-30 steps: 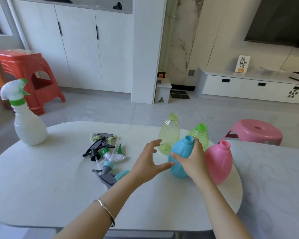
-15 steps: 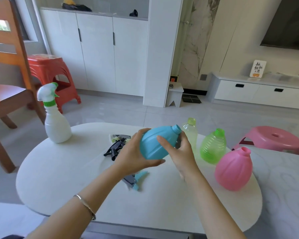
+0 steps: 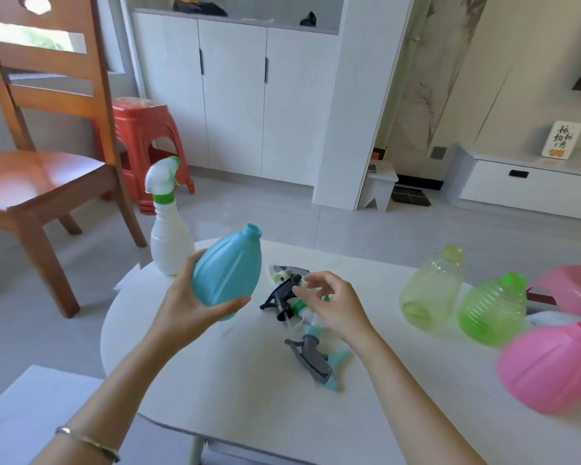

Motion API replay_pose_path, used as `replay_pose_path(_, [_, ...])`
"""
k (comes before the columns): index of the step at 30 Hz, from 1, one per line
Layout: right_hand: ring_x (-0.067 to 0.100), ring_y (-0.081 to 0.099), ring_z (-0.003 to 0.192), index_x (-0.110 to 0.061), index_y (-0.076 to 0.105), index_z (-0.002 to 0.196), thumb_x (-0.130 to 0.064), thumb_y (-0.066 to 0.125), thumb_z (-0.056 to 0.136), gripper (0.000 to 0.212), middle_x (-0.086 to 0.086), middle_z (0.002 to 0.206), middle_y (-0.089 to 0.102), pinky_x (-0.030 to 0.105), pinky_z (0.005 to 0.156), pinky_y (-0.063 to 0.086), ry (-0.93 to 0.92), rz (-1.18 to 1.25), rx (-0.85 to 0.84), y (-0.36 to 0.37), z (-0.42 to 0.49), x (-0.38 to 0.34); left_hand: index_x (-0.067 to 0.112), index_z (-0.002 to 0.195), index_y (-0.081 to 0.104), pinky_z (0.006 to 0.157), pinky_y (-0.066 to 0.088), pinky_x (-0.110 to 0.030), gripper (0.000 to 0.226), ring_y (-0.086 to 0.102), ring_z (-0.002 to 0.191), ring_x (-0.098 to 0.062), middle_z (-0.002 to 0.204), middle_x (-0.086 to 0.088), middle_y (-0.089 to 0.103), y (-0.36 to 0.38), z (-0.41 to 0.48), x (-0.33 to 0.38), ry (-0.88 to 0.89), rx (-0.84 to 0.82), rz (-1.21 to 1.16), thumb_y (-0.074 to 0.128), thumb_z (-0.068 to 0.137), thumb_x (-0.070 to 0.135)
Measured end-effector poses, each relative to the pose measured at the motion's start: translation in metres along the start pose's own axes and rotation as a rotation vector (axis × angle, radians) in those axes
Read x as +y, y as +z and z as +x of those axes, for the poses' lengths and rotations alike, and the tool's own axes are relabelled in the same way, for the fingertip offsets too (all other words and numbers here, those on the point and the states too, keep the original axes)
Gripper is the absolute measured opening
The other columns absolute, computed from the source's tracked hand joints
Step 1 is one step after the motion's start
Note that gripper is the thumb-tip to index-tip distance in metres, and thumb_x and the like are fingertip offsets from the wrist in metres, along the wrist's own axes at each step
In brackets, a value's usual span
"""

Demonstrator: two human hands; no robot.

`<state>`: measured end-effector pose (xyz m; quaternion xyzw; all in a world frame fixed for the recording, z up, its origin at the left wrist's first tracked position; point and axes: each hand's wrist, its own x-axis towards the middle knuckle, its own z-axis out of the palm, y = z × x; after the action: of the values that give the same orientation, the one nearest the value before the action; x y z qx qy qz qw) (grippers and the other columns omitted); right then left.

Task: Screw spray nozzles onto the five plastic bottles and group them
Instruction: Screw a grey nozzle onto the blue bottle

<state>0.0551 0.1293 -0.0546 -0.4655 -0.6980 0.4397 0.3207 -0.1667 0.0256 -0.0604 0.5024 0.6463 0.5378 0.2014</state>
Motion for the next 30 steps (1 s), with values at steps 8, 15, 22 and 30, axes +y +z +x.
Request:
replay_pose_path(8, [0.018,0.056,0.095,-0.022,0.067,0.090,-0.057,0.069,0.071,0.040,-0.006,0.094,0.069,0.031,0.081,0.034,-0.115,-0.578,0.109,0.044,0.015,0.015,0.053,0.123,0.037,0.054,0.053,-0.011,0.089,0.057,0.098,-0.003,0.112,0.019,0.055,-0.011,0.010,-0.016,-0.024,-0.011,0.000,0.087,0.049,0.056])
replay_pose_path(15, [0.011,0.056,0.085,-0.023,0.065,0.087,-0.049,0.075,0.070,0.033,-0.008,0.091,0.065,0.028,0.074,0.041,-0.119,-0.474,0.059,0.033,0.012,0.003,0.049,0.125,0.038,0.056,0.052,-0.011,0.090,0.058,0.097,-0.004,0.111,0.018,0.054,-0.014,0.006,-0.015,-0.029,-0.043,-0.018,0.088,0.050,0.053])
replay_pose_path(22, [0.007,0.049,0.102,-0.031,0.061,0.105,-0.048,0.078,0.064,0.047,-0.016,0.109,0.041,0.025,0.078,0.039,-0.066,-0.709,-0.309,-0.002,-0.030,0.011,0.055,0.120,0.039,0.058,0.052,-0.010,0.085,0.053,0.099,0.013,0.108,0.033,0.053,-0.003,-0.001,0.001,0.033,-0.122,-0.026,0.084,0.047,0.059])
replay_pose_path(30, [0.011,0.059,0.094,-0.021,0.067,0.105,-0.022,0.072,0.077,0.028,-0.009,0.116,0.050,0.020,0.080,0.043,-0.160,-0.538,-0.159,-0.008,-0.054,0.029,0.050,0.127,0.037,0.069,0.054,-0.021,0.093,0.054,0.102,0.008,0.113,0.030,0.051,0.004,-0.003,0.002,0.044,-0.102,0.023,0.083,0.048,0.062])
